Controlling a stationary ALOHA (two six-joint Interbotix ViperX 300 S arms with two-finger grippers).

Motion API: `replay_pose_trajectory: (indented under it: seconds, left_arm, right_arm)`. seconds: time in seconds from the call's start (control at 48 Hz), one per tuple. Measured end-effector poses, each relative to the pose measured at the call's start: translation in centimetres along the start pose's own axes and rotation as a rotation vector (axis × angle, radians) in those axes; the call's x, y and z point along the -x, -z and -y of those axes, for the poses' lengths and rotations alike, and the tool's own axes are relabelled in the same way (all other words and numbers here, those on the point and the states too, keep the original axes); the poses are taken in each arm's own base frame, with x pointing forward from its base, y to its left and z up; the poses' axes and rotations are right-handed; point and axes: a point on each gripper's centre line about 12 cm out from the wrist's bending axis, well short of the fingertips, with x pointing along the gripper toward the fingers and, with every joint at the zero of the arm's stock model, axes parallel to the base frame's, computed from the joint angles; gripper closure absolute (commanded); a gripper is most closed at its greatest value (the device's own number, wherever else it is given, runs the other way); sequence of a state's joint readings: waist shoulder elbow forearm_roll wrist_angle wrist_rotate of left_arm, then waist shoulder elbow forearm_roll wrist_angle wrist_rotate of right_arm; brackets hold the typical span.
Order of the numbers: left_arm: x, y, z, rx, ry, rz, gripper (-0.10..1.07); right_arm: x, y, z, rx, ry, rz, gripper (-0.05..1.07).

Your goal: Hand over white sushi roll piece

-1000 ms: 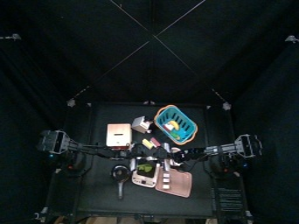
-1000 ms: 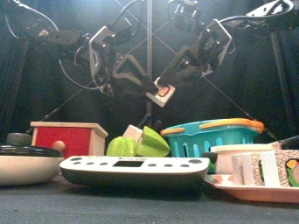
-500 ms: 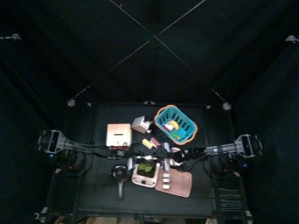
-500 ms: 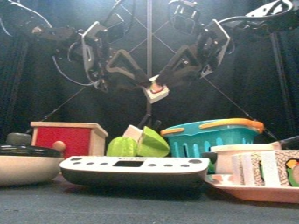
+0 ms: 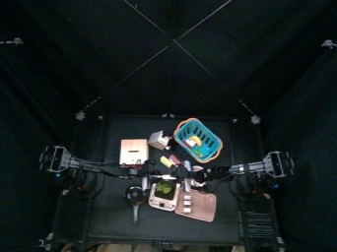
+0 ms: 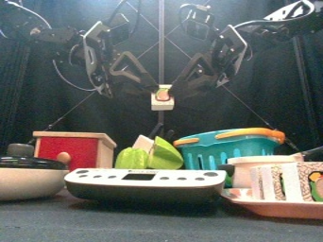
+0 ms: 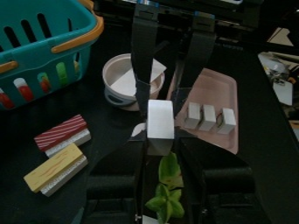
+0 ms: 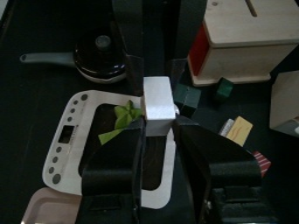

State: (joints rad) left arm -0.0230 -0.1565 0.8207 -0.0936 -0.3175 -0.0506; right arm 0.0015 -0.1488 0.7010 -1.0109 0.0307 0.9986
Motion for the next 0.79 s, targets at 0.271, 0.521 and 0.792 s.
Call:
replay_pose_trajectory:
  seconds: [0.271,0.521,0.792]
  left_arm:
    - [0.2,-0.2,0.1,0.006,0.002,0.009,0.57]
    - [0.1,-0.2,0.0,0.010,0.000,0.008,0.57]
    - [0.5,0.2,0.0,0.028,-0.006,-0.049,0.57]
  right_arm:
    - [-0.4,1.3,0.3,-0.023,0.015,-0.042,0.14]
    - [-0.4,1.3,0.3,-0.021,0.016,-0.042,0.07]
    - [-0.3,1.6,0.4,-0.019,0.019,-0.050,0.07]
